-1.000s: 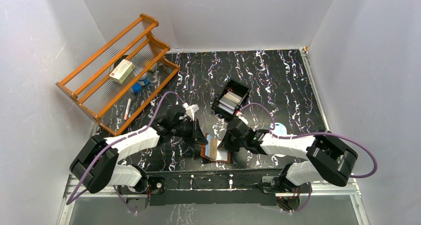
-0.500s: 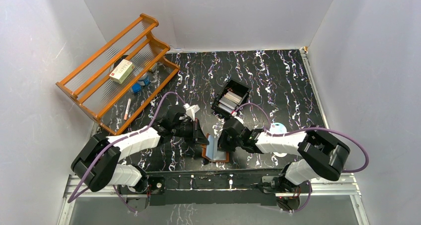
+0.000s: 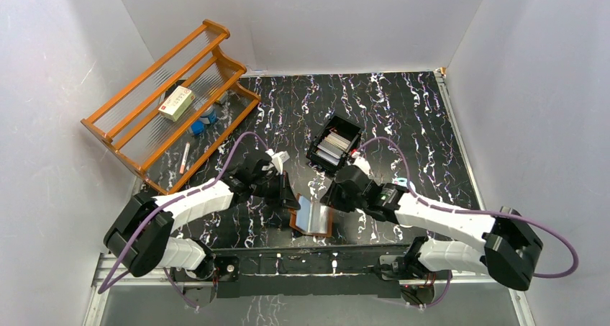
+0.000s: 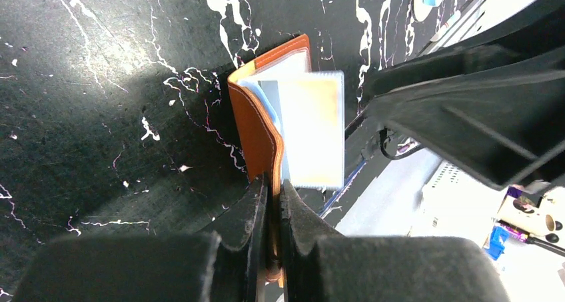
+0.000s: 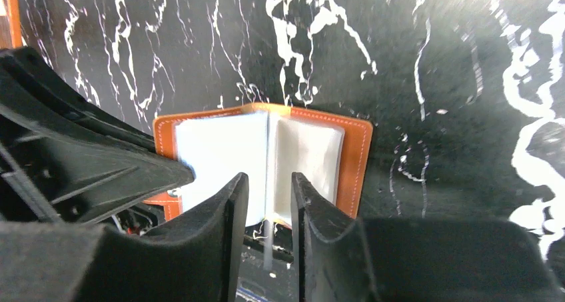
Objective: Put the credit cards into the card holder
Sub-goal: Turn over the card slot in the card holder, then pick up the credit card from the storage box.
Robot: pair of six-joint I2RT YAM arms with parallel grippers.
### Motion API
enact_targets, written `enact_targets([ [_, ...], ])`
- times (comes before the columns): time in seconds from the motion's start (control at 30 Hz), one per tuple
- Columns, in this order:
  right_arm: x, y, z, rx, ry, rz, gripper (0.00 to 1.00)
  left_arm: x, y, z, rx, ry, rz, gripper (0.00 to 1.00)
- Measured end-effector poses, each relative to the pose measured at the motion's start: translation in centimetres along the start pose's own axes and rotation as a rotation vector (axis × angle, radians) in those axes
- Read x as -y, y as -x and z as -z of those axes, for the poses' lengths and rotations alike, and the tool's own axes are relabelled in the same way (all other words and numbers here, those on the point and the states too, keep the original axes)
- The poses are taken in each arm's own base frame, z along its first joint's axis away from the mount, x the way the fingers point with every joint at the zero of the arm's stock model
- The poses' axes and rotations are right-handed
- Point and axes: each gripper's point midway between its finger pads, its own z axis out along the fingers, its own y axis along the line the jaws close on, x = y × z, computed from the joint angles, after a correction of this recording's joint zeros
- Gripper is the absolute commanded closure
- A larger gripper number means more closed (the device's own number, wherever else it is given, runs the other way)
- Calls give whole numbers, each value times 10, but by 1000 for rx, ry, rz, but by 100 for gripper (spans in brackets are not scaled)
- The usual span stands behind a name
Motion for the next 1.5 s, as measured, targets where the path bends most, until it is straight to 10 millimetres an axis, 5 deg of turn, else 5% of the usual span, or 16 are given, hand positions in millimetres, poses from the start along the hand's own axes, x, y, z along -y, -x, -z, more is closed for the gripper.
enact_targets([
  [0.2, -10, 63, 21, 152, -48, 110, 53, 5, 1, 0, 2, -24, -1, 100],
  [0.37, -29, 165, 32, 326, -116, 246, 42, 10, 0, -1, -6, -61, 6, 100],
  [0.57, -21, 219, 0, 316, -235, 451, 37, 8, -2, -2, -25, -66, 28, 100],
  [0.97, 11, 234, -94, 89, -299, 768, 34, 0, -7, 1, -48, -40, 38, 100],
  [1.5, 37, 244, -130, 5, -286, 819, 40, -3, -10, 5, -51, -25, 23, 100],
])
